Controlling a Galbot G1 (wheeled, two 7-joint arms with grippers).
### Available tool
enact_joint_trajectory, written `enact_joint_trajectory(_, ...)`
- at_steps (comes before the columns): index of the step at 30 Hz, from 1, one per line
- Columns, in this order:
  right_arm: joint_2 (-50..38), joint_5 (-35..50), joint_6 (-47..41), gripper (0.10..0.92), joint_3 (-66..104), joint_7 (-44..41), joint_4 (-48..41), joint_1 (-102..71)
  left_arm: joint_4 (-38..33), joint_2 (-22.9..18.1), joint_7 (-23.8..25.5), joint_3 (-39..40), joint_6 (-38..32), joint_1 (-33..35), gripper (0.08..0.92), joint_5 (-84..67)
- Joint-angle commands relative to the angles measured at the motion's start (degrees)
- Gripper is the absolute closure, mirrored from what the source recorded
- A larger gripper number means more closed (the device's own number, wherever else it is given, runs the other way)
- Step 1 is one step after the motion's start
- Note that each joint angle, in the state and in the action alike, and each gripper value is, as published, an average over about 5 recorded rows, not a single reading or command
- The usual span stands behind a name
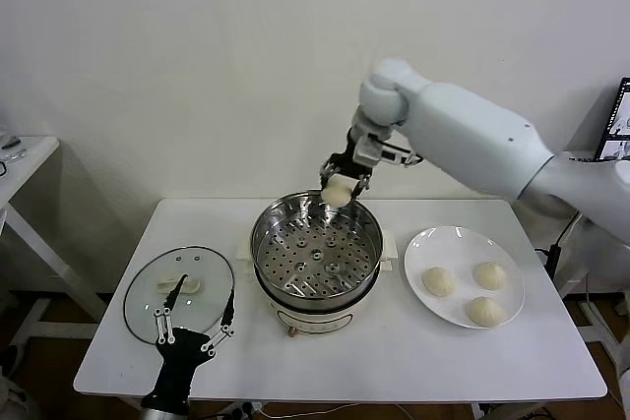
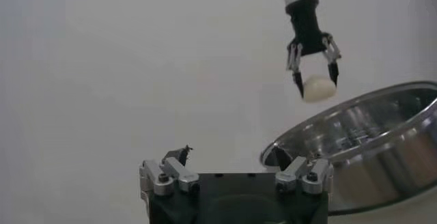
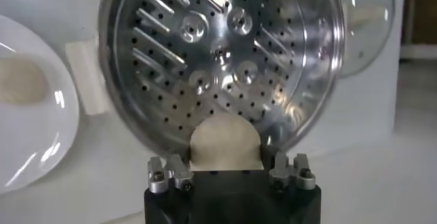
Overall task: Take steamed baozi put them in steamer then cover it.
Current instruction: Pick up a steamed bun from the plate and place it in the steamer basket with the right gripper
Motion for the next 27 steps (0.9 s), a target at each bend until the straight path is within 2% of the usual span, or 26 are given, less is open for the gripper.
enact_joint_trajectory(1, 4.06, -3.93, 2.03, 0.346, -1.06, 0.43, -2.25, -2.87, -0.35, 0.00, -0.31, -0.16, -0.33, 0.08, 0.177, -0.04)
enact_joint_trajectory(11, 8.10, -10.53, 3.95, 0.347, 1.78, 2.61, -9.36, -6.11, -0.47, -0.12, -0.74, -0.33, -0.93, -0.02, 0.177, -0.21)
enact_joint_trajectory(22, 10.73, -13.24, 5.23, 0.346, 3.15, 3.29, -12.22, -7.75, -0.20, -0.05, -0.84, -0.37, -1.27, -0.23, 0.177, -0.22)
enact_joint_trajectory(27, 10.97, -13.23, 5.49, 0.304, 2.81, 3.34, -12.21, -7.93, -0.24, -0.09, -0.85, -0.40, -1.24, -0.27, 0.177, -0.23)
